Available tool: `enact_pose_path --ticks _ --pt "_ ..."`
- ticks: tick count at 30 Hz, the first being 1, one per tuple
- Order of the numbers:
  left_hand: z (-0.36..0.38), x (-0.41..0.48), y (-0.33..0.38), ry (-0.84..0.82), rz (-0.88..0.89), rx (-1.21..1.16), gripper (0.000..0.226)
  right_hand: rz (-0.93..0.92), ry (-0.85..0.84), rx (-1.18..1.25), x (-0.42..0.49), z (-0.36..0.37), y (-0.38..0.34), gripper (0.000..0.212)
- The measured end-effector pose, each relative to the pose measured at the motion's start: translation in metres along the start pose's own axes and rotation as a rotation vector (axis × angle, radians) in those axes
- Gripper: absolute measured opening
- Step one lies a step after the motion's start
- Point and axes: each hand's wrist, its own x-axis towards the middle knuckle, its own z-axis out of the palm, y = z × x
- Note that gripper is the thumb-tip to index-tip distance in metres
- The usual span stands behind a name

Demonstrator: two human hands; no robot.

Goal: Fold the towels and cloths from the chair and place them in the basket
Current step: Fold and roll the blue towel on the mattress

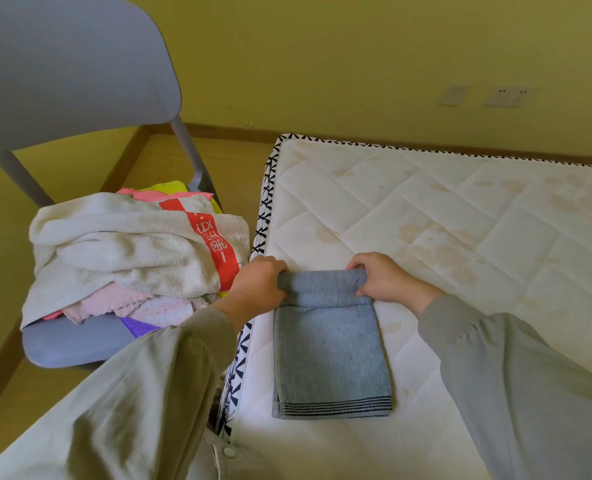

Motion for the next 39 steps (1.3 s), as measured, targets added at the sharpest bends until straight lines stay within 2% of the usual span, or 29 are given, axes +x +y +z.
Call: enact_pose_path --ticks 2,6,11,14,18,20,22,25,27,29,30,32,34,36,37,39 --pt "0.0 -0.001 0.0 0.09 0.037 0.044 0.031 -0.068 0.088 -0.043 -0.002 0.0 -0.004 0.038" --pt "-0.002 -0.003 0.002 0.287 0.177 0.18 0.026 -0.151 0.247 -0.169 -0.004 0.005 -0.006 0.036" --pt "0.002 -0.015 0.007 0.287 0.297 0.307 0.037 -0.297 0.359 -0.344 -0.016 0.02 0.004 0.034" --pt "0.009 -0.023 0.004 0.297 0.346 0.325 0.037 -0.415 0.406 -0.445 -0.028 0.031 0.015 0.045" --pt "0.022 -0.034 -0.002 0.27 0.408 0.34 0.035 -0.462 0.381 -0.486 -0.038 0.041 0.027 0.053" --pt "0.026 -0.038 -0.009 0.239 0.413 0.311 0.03 -0.468 0.355 -0.435 -0.038 0.041 0.028 0.051" --pt "0.027 -0.042 -0.013 0.217 0.422 0.261 0.025 -0.465 0.319 -0.376 -0.038 0.038 0.028 0.037" --pt "0.024 -0.048 -0.012 0.208 0.428 0.2 0.03 -0.451 0.248 -0.306 -0.038 0.03 0.024 0.022" --pt "0.022 -0.049 -0.009 0.196 0.386 0.107 0.03 -0.434 0.194 -0.274 -0.035 0.023 0.02 0.016" --pt "0.021 -0.046 -0.004 0.14 0.293 -0.023 0.017 -0.353 0.105 -0.212 -0.03 0.019 0.013 0.011" --pt "0.019 -0.044 0.0 0.075 0.223 -0.097 0.013 -0.29 0.049 -0.178 -0.027 0.019 0.01 0.016" --pt "0.013 -0.04 0.006 -0.064 0.05 -0.226 0.022 -0.155 -0.044 -0.102 -0.022 0.019 0.006 0.03" --pt "0.004 -0.033 0.01 -0.179 -0.068 -0.291 0.043 -0.023 -0.155 -0.01 -0.019 0.015 0.001 0.051" --pt "-0.003 -0.023 0.012 -0.301 -0.12 -0.24 0.071 0.074 -0.278 0.017 -0.015 0.008 0.0 0.071" --pt "-0.006 -0.019 0.013 -0.356 -0.147 -0.188 0.073 0.105 -0.325 0.005 -0.014 0.004 -0.001 0.071" --pt "-0.009 -0.014 0.014 -0.432 -0.2 -0.167 0.052 0.142 -0.38 -0.008 -0.013 0.0 -0.001 0.059"
